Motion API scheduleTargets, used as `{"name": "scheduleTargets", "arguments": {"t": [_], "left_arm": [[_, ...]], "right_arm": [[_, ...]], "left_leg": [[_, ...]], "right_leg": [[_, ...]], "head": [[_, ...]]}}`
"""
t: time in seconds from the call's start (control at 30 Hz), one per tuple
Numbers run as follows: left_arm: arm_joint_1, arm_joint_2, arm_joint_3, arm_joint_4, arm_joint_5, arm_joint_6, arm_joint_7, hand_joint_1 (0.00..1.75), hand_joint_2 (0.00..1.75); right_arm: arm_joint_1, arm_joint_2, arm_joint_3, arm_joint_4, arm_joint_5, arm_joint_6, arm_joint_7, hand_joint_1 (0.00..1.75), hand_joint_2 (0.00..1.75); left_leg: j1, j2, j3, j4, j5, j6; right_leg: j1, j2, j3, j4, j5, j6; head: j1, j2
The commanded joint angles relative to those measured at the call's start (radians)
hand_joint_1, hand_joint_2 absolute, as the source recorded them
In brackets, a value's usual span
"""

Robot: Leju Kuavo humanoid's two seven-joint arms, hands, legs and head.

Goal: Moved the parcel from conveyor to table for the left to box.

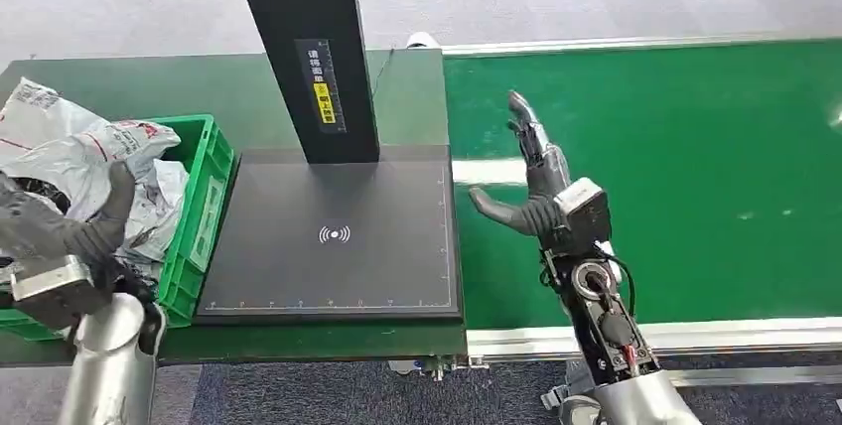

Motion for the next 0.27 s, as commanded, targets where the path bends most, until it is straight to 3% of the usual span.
{"name": "scheduleTargets", "arguments": {"t": [0.03,0.27], "left_arm": [[0.038,-0.024,-0.193,0.069,0.064,-0.151,-0.025,0.00,1.75],[0.067,-0.028,-0.246,0.097,0.035,-0.165,-0.025,0.00,1.75]], "right_arm": [[-0.095,0.027,0.070,0.248,-0.180,0.176,0.057,0.00,1.75],[-0.115,0.034,0.109,0.268,-0.187,0.162,0.049,0.00,1.75]], "left_leg": [[0.000,-0.001,0.003,-0.002,0.000,0.003],[0.000,0.000,0.004,-0.002,0.000,0.003]], "right_leg": [[0.001,-0.002,0.004,-0.002,0.000,-0.003],[0.001,-0.001,0.004,-0.003,0.000,-0.003]], "head": [[0.000,0.000],[0.000,0.000]]}}
